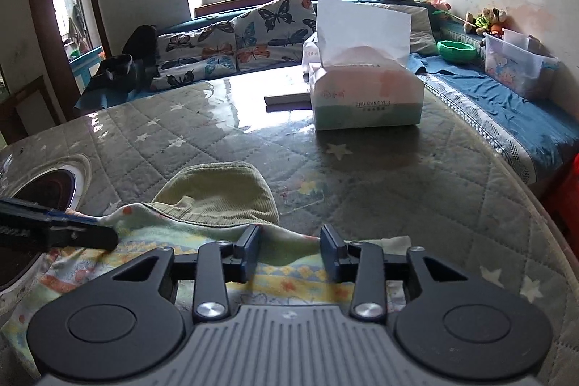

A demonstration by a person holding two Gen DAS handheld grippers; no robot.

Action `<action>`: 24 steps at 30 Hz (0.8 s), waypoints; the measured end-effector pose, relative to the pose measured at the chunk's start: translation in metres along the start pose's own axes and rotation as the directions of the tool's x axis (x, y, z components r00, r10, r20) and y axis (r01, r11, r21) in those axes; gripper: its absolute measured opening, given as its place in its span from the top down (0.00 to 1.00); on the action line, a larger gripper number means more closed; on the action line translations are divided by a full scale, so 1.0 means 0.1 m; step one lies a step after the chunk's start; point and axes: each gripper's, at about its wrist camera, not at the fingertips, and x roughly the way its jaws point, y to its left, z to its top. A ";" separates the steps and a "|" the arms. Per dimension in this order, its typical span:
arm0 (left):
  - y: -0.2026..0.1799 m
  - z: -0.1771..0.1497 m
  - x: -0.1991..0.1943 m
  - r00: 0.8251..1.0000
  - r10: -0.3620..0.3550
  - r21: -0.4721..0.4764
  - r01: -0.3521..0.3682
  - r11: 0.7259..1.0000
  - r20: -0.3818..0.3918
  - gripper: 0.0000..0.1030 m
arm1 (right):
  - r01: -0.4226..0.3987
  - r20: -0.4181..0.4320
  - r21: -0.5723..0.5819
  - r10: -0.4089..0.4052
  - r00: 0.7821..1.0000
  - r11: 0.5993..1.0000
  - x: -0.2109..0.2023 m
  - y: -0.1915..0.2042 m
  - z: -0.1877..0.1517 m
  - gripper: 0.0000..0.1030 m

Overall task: Fold clothes
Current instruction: 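Lower the folded edge onto the shirt and open both grippers, then smooth the folded shirt with both grippers and withdraw them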

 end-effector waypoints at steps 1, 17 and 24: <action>-0.01 0.01 0.01 1.000 0.006 0.005 -0.006 1.000 0.004 0.64 | -0.001 -0.002 -0.002 0.001 1.000 1.000 -0.02 0.00 0.00 0.63; -0.18 -0.36 -0.38 0.999 -0.029 0.076 0.027 0.997 0.025 0.60 | -0.047 -0.024 -0.130 0.044 0.999 0.990 -0.66 0.31 -0.44 0.51; -0.22 -0.65 -0.57 0.999 -0.032 0.097 0.029 0.995 0.031 0.55 | -0.010 -0.007 -0.161 0.009 1.000 0.987 -0.92 0.41 -0.68 0.44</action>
